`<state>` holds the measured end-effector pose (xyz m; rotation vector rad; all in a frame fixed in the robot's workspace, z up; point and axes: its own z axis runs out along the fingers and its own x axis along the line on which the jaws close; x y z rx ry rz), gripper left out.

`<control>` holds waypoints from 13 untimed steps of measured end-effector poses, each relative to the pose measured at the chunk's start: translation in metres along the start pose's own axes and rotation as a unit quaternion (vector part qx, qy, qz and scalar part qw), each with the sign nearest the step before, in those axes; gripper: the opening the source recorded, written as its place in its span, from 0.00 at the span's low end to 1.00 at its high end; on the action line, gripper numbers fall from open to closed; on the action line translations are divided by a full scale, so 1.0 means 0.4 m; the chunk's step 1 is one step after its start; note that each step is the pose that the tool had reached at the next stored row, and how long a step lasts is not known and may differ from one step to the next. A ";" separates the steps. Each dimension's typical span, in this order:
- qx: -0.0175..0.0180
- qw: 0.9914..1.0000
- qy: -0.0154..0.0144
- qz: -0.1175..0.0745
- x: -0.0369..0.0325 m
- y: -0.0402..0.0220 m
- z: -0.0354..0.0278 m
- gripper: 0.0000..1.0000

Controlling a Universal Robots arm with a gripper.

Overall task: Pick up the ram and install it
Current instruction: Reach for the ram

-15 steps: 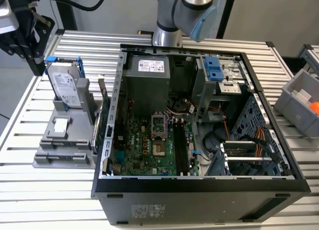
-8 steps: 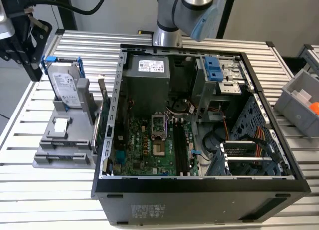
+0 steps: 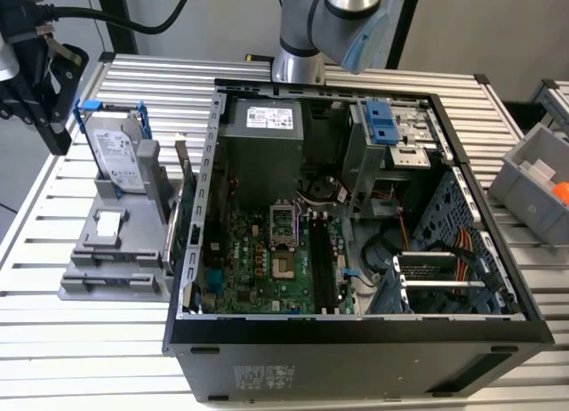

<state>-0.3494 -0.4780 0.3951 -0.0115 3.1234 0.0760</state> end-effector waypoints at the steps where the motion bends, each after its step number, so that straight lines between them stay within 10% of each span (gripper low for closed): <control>1: 0.000 1.000 0.000 -0.001 0.000 0.000 0.000 0.00; 13: 0.000 1.000 0.000 -0.003 0.001 -0.001 0.000 0.00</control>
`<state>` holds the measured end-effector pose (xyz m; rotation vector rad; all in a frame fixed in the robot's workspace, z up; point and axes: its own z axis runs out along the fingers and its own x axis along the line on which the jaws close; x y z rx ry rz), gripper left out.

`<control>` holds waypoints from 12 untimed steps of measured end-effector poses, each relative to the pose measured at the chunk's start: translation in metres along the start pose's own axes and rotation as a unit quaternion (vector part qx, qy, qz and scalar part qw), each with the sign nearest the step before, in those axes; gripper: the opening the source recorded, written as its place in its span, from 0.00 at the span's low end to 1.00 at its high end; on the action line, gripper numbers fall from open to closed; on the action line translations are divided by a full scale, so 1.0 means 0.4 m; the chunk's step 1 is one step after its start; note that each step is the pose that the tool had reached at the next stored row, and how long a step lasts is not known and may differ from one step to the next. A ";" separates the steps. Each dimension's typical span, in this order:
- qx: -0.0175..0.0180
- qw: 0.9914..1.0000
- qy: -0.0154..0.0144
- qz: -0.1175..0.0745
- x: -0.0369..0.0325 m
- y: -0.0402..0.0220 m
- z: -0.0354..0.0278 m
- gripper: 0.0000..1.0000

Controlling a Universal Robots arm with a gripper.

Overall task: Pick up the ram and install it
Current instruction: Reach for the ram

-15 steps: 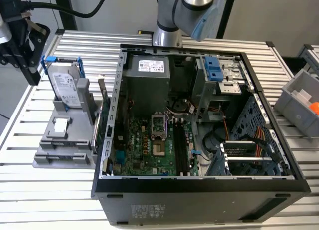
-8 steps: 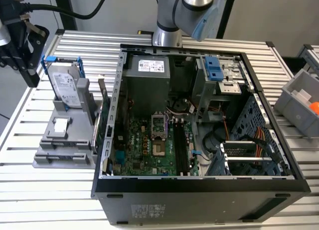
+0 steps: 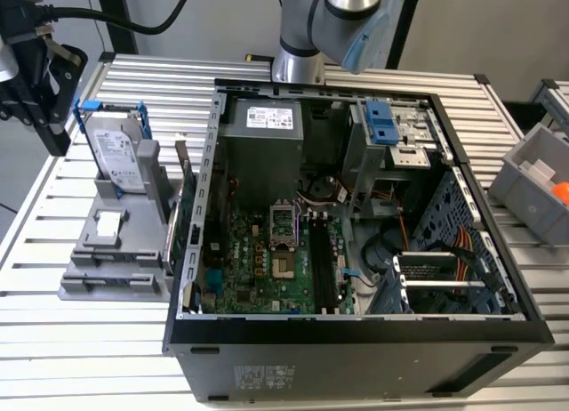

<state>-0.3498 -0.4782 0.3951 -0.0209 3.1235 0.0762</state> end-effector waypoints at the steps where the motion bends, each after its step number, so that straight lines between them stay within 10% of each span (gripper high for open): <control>1: 0.000 1.000 0.000 0.000 0.000 0.000 0.000 0.00; 12: -0.001 1.000 0.001 -0.027 0.000 0.000 0.000 0.00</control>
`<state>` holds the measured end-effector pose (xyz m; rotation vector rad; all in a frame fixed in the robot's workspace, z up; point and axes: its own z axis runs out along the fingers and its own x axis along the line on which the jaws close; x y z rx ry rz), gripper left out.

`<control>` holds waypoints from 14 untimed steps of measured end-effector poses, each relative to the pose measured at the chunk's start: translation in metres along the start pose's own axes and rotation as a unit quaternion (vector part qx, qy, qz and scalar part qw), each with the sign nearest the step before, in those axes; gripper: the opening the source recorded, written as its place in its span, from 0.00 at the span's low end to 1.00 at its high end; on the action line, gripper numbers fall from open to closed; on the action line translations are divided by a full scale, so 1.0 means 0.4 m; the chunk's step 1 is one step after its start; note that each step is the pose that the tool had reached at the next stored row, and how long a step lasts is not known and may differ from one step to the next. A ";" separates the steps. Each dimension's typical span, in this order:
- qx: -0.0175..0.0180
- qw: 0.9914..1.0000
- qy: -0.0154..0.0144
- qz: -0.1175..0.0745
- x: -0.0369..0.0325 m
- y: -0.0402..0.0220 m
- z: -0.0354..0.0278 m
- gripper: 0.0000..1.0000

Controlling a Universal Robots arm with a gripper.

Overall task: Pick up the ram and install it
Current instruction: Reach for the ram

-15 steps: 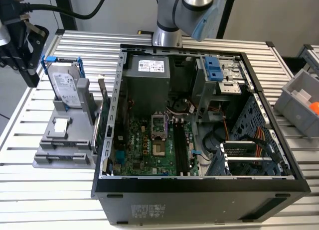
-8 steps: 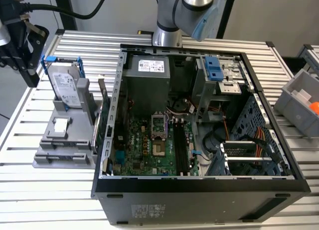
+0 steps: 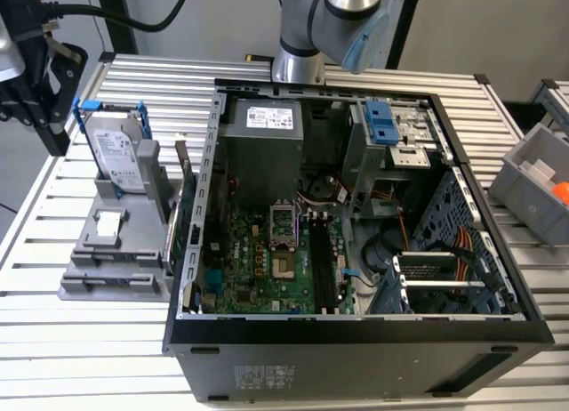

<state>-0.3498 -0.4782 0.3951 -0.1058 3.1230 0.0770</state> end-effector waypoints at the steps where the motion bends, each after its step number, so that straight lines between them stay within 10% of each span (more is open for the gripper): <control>1: 0.000 1.000 0.000 -0.005 0.000 0.000 0.000 0.00; 8: -0.001 0.999 0.002 -0.043 0.000 0.000 0.000 0.00; 14: -0.001 0.997 0.004 -0.082 0.000 0.000 0.000 0.00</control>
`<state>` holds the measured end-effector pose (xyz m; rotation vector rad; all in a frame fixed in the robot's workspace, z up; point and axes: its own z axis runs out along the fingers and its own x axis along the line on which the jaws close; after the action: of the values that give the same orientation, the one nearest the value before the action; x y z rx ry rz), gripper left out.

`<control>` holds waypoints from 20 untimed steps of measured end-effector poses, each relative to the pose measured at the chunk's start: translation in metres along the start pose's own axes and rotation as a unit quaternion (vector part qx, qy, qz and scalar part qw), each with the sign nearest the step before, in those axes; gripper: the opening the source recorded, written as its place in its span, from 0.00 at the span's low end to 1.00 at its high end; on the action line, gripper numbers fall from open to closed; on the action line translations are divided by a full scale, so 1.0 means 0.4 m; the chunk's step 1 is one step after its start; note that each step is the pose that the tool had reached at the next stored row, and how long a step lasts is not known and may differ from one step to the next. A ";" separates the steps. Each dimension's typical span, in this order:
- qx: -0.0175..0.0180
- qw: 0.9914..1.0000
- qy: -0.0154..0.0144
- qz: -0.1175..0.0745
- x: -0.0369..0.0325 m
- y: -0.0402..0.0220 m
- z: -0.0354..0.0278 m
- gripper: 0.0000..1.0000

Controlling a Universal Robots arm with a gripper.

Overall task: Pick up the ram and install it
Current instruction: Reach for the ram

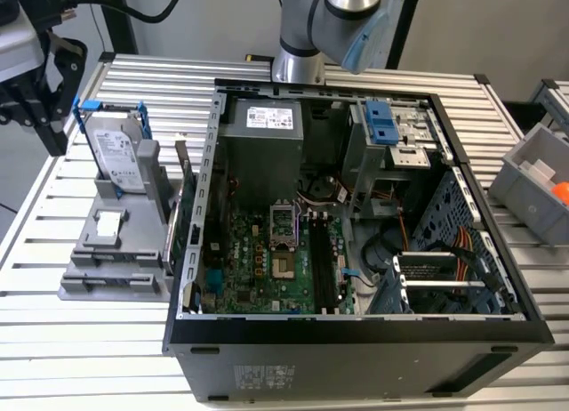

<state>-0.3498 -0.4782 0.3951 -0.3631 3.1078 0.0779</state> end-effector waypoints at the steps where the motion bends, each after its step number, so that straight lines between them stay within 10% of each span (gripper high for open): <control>1: 0.000 1.000 0.000 -0.007 0.000 0.000 0.000 0.00; 10: 0.000 0.998 0.003 -0.065 0.000 0.000 0.000 0.00; 20: 0.000 0.993 0.006 -0.119 0.000 0.000 0.000 0.00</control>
<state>-0.3498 -0.4780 0.3951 -0.7319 3.0492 0.0717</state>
